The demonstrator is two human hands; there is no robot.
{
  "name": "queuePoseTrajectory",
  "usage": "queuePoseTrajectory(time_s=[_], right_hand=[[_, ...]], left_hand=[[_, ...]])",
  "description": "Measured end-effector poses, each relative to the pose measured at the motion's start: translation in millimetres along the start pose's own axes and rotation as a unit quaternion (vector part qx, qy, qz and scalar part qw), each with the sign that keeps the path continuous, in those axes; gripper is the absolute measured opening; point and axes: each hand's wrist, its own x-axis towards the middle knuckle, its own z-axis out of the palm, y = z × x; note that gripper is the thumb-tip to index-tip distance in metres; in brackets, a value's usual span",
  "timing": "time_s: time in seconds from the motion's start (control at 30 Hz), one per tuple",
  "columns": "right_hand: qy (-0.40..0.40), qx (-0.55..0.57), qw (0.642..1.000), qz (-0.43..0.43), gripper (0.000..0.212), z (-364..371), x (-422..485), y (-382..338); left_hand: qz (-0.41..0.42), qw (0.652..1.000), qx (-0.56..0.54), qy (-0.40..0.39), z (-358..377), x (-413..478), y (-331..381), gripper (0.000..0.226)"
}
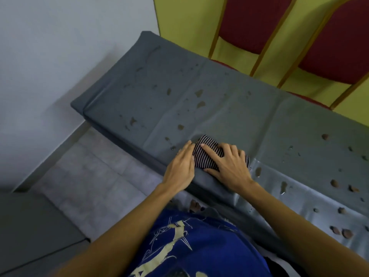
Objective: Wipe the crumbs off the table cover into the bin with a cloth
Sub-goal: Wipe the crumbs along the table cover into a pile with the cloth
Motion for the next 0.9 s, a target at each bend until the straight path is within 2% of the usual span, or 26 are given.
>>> queuePoseTrajectory(time_s=[0.2,0.27,0.37,0.43,0.53,0.6,0.7,0.83,0.9], right_hand=[[-0.006,0.008,1.0,0.008,0.072,-1.0,5.8,-2.1],[-0.011,0.044,0.999,0.022,0.071,-3.3,9.2,-2.2],[-0.009,0.156,0.985,0.073,0.072,-10.9,15.2,-6.2],[0.018,0.198,0.976,0.086,0.075,-16.7,18.8,-16.8],[0.043,0.21,0.976,0.044,0.079,-19.6,28.7,-50.6],[0.028,0.192,0.981,0.009,0.076,-13.5,38.9,-77.1],[0.004,0.103,0.994,-0.039,0.066,-3.2,47.8,-95.2],[0.011,0.082,0.992,-0.092,0.067,-4.8,62.3,-64.2],[0.026,0.078,0.995,-0.06,0.067,-6.8,77.7,-37.5]], left_hand=[[-0.074,0.981,0.055,0.172,-16.6,0.6,-31.8,0.047],[-0.115,0.975,0.091,0.165,-23.5,4.6,-43.5,0.053],[-0.183,0.968,0.139,0.1,-23.5,6.3,-59.9,0.062],[-0.189,0.965,0.161,0.082,-18.6,2.9,-67.3,0.065],[-0.167,0.966,0.178,0.087,-13.5,-2.9,-73.2,0.068],[-0.162,0.968,0.173,0.083,-13.2,-3.9,-75.9,0.07],[-0.17,0.967,0.174,0.074,-11.9,-4.8,-78.0,0.07],[-0.167,0.964,0.191,0.076,-10.4,-5.5,-80.4,0.067],[-0.166,0.966,0.18,0.078,-12.3,-4.9,-78.7,0.065]])
